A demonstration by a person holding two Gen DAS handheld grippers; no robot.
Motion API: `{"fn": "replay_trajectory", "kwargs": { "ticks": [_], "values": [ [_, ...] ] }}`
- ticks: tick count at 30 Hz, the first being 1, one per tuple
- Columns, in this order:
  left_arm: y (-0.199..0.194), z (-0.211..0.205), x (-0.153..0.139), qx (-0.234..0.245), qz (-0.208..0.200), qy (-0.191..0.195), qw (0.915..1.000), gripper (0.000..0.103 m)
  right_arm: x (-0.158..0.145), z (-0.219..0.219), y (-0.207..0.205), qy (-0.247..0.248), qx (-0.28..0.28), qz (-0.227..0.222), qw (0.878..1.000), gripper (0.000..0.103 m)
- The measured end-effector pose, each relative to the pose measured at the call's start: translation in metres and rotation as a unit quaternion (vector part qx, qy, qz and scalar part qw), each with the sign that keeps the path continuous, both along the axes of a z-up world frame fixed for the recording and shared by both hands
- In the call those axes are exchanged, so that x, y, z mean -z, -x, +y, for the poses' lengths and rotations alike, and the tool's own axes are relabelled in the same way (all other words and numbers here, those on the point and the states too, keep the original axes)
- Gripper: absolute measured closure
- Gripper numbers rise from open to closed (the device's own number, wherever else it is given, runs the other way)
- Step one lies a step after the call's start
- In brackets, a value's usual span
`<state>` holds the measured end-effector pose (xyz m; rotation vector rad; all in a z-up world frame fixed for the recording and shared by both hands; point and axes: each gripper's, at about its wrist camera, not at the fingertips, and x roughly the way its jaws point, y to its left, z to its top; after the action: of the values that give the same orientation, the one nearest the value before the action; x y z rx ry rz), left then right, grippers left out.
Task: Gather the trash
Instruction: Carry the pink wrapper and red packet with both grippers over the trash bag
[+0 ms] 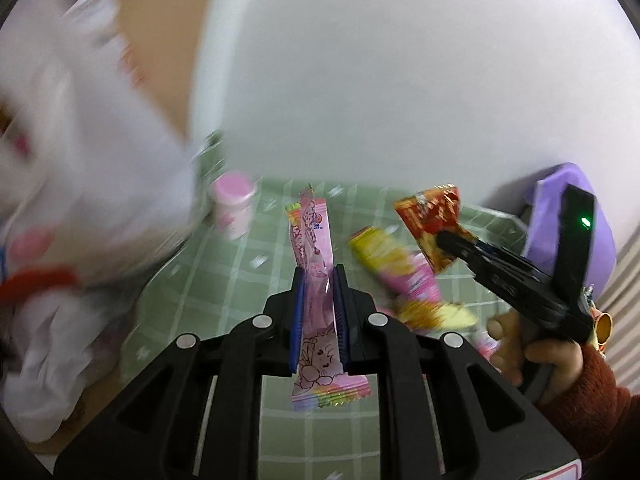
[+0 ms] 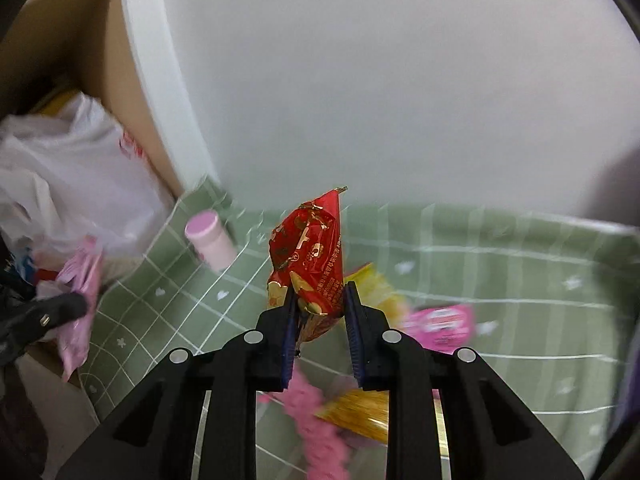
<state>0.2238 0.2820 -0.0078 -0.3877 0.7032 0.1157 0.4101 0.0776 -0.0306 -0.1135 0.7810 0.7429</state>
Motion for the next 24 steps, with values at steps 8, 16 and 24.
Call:
{"fn": "replay_trajectory", "kwargs": {
  "ticks": [8,16,24],
  "values": [
    [-0.056,-0.085,-0.061,0.108,-0.082,-0.029,0.9903,0.090,-0.071,-0.122,0.017,-0.003,0.078,-0.081,0.994,0.081],
    [-0.102,-0.224,-0.096,0.288,-0.128,-0.023,0.9489,0.090,-0.115,-0.263,0.051,0.012,0.231,-0.141,0.963,0.081],
    [-0.108,-0.370,-0.108,0.452,-0.141,-0.021,0.8805,0.090,-0.130,-0.394,0.098,0.034,0.384,-0.156,0.910,0.081]
  ]
}}
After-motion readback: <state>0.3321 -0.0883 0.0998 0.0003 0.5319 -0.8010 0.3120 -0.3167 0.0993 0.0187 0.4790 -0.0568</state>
